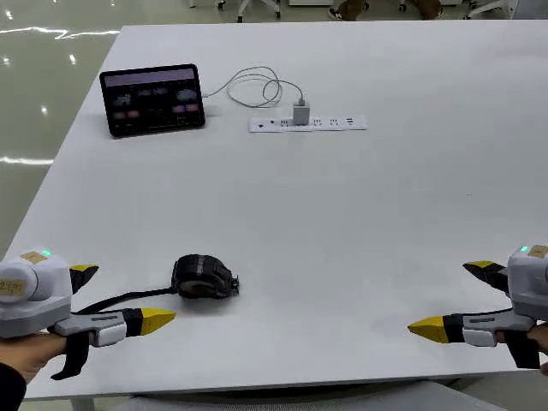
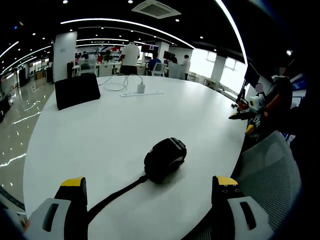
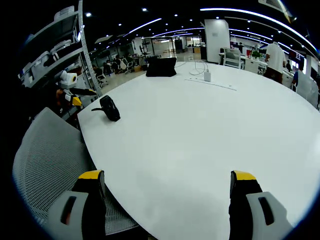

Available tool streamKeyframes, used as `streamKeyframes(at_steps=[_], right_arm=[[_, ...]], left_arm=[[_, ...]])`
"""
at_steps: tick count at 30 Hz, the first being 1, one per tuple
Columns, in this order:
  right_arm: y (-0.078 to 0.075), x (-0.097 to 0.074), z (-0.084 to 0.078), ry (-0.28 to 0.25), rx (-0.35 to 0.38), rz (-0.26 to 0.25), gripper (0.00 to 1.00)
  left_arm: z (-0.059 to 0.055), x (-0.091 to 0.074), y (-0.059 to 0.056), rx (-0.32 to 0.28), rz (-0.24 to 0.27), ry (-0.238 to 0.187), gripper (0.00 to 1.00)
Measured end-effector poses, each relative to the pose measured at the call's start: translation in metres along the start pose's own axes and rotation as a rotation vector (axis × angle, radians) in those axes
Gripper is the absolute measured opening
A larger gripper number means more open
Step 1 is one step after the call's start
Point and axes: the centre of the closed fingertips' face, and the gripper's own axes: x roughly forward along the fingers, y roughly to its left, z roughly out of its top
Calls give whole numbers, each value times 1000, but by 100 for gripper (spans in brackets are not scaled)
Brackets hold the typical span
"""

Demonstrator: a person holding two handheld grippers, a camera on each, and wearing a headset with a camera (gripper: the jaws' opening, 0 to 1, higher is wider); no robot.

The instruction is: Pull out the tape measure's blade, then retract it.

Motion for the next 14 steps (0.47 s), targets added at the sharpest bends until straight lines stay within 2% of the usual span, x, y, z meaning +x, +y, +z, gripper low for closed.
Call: streamKeyframes(at_steps=[4,14], right_arm=[[1,0,-1,7,1,3,100],[2,-1,-5,15,4,7,100]], left_arm=[[-3,1,0,11,-6,19,100],[-5,-1,3,10,-5,25,100]])
